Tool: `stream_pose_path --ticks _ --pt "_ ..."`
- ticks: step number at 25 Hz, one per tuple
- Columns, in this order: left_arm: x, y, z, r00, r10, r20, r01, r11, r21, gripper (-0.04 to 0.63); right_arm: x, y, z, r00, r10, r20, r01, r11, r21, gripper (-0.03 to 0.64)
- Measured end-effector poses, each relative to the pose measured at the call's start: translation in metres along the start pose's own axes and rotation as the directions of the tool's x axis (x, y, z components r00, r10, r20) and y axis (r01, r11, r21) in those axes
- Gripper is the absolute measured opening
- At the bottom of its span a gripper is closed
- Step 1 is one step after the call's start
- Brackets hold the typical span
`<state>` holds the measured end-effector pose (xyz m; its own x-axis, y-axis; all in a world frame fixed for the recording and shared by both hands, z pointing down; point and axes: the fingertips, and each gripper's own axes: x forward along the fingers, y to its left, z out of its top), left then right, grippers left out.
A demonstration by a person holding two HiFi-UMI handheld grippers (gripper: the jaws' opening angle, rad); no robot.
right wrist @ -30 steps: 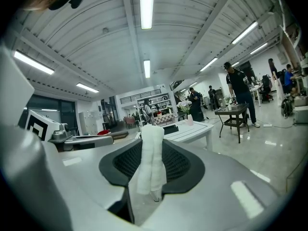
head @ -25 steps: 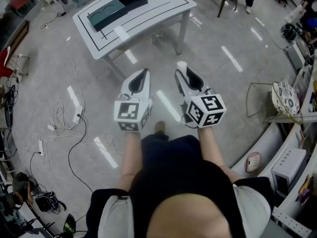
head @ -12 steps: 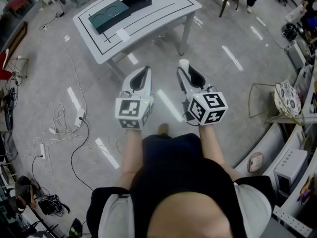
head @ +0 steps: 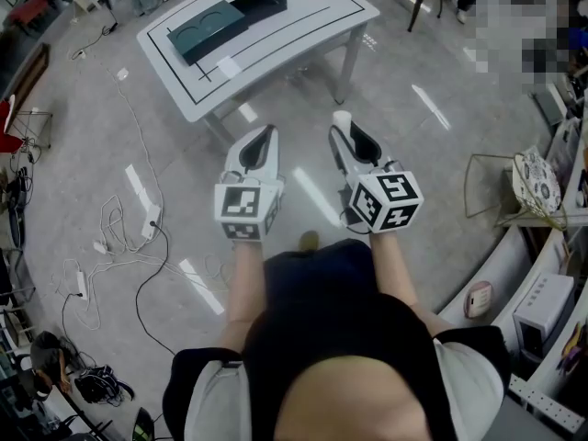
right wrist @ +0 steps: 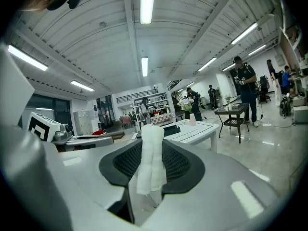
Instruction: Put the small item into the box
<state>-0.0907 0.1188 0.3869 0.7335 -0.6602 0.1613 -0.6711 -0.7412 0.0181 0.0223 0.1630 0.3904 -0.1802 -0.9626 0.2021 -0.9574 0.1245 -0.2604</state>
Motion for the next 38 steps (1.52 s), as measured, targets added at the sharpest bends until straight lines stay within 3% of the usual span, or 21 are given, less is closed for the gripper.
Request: stream_pose_path --ticks 21,38 --pt "-0.017 0.002 -0.011 1.000 -0.005 -0.017 0.004 1.000 -0.012 0.011 -0.005 0.010 -0.008 1.000 -0.016 -0.003 0.016 1.000 0.020 0.126" --pt "0.023 0.025 -0.007 1.000 0.012 -0.026 -0.013 0.999 -0.042 0.011 0.035 -0.012 0.002 0.999 -0.016 -0.033 0.016 1.000 0.016 0.126"
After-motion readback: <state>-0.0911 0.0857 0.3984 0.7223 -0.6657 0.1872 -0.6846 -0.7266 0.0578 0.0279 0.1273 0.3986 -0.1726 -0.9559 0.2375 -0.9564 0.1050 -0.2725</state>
